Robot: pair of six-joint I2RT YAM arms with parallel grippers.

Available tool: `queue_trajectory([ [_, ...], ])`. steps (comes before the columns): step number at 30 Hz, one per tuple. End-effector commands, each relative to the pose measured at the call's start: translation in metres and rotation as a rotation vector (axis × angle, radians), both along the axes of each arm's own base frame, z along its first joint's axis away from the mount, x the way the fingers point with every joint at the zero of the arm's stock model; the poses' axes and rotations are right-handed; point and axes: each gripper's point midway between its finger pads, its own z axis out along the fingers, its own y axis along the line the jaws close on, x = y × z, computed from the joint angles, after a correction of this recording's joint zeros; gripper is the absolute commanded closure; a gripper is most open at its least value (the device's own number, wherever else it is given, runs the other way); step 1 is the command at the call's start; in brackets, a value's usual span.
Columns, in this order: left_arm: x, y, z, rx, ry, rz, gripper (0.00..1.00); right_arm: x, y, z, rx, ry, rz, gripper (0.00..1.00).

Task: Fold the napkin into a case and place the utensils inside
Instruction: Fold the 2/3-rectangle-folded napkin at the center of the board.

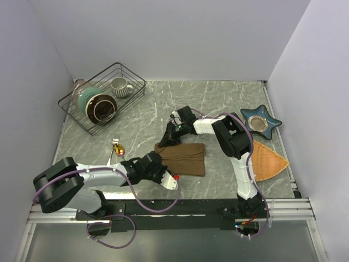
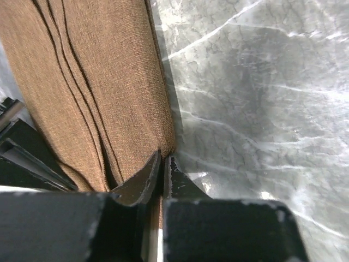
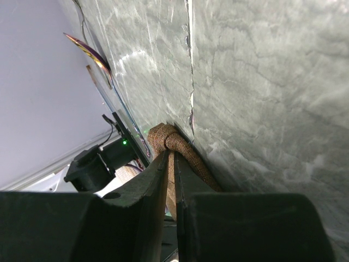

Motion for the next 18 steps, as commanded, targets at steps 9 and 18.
queue_trajectory([
  [9,0.006,-0.003,0.028,0.001,0.399,0.034,0.97,-0.013,-0.013,-0.053,-0.161,0.035,-0.016,0.82],
  [18,0.045,-0.013,0.05,-0.078,0.592,0.104,0.97,-0.016,-0.013,-0.054,-0.16,0.044,-0.017,0.82],
])
